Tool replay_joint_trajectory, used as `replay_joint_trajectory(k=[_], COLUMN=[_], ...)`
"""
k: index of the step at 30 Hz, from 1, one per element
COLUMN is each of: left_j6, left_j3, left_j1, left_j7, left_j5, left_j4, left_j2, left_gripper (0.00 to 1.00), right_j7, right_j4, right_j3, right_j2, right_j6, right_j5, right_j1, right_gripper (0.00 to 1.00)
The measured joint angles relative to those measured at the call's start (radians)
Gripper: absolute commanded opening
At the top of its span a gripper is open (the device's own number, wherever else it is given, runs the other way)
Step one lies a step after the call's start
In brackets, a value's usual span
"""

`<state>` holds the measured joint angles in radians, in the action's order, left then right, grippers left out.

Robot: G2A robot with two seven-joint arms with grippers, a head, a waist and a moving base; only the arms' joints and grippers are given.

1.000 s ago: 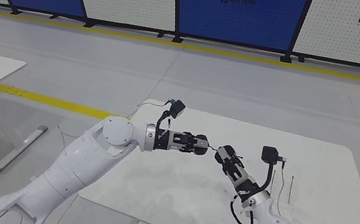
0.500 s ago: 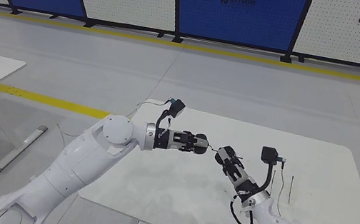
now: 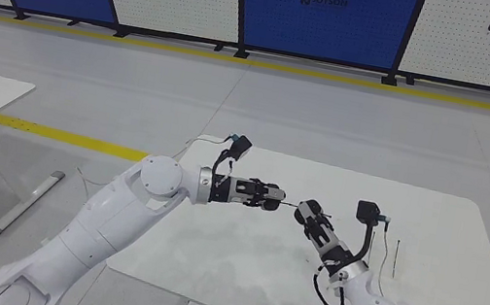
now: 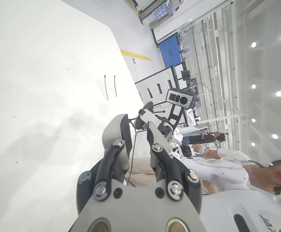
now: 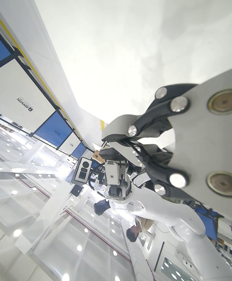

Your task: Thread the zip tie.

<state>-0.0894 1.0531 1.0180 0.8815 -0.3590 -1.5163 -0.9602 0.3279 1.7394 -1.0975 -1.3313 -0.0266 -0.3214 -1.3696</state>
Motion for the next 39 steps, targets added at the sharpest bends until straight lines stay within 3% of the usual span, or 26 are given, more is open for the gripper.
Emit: replay_joint_trajectory(k=[7, 20, 27, 30, 35, 39], left_j6=[0.015, 0.036, 0.039, 0.041, 0.047, 0.047], left_j3=[-0.004, -0.024, -0.029, -0.031, -0.033, -0.035], left_j1=[-0.002, -0.012, -0.018, -0.021, -0.025, -0.027], left_j7=[0.011, 0.016, 0.018, 0.019, 0.025, 0.028], left_j5=[0.018, 0.05, 0.048, 0.048, 0.056, 0.057], left_j4=[0.003, 0.008, 0.01, 0.011, 0.012, 0.014], left_j2=[0.001, -0.001, -0.002, -0.002, -0.002, -0.002], left_gripper=[0.25, 0.19, 0.26, 0.18, 0.15, 0.02], right_j7=[-0.006, -0.014, -0.015, -0.015, -0.015, -0.017], right_j4=[0.004, 0.006, 0.002, 0.001, 0.001, 0.002], right_j3=[0.002, 0.014, 0.019, 0.02, 0.022, 0.023], right_j2=[0.0, -0.001, -0.003, -0.003, -0.003, -0.004], right_j6=[0.007, 0.008, 0.011, 0.012, 0.015, 0.017], right_j5=[-0.009, -0.017, -0.018, -0.019, -0.023, -0.024], right_j1=[-0.004, 0.0, 0.006, 0.008, 0.009, 0.008], right_gripper=[0.0, 0.0, 0.0, 0.0, 0.0, 0.0])
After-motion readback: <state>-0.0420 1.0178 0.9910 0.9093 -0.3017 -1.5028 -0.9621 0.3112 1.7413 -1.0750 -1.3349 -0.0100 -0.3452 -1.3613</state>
